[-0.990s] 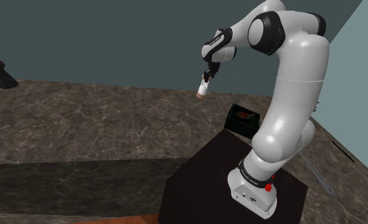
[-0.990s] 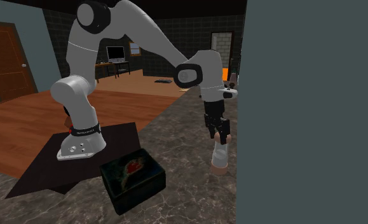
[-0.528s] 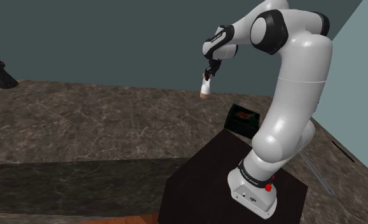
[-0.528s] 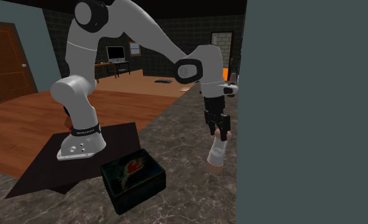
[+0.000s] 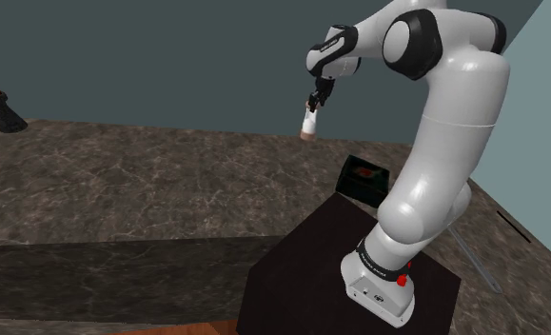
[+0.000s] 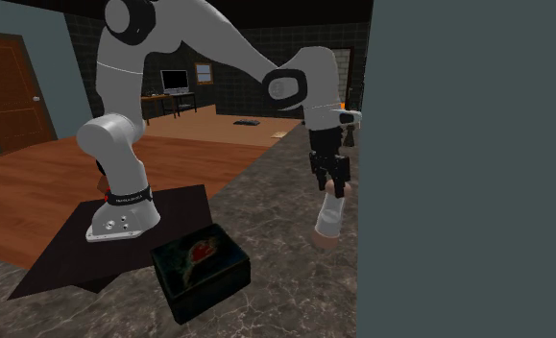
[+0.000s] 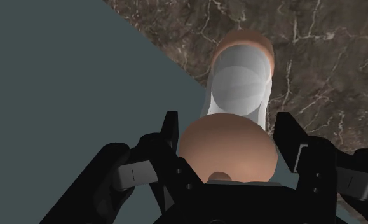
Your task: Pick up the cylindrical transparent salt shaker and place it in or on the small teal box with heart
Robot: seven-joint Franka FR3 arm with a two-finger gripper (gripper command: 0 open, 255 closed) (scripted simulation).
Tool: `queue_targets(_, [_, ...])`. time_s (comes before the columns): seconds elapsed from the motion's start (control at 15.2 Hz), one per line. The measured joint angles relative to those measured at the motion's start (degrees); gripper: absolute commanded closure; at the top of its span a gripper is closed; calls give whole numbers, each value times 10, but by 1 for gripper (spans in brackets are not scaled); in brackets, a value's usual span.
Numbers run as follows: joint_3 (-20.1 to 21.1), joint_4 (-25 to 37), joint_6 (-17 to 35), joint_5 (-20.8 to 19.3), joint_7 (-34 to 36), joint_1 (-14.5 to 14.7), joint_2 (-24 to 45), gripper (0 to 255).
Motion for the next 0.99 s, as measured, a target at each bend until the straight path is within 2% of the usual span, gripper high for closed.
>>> queue_targets(0.99, [-6, 65, -104, -16, 3, 5, -41, 255])
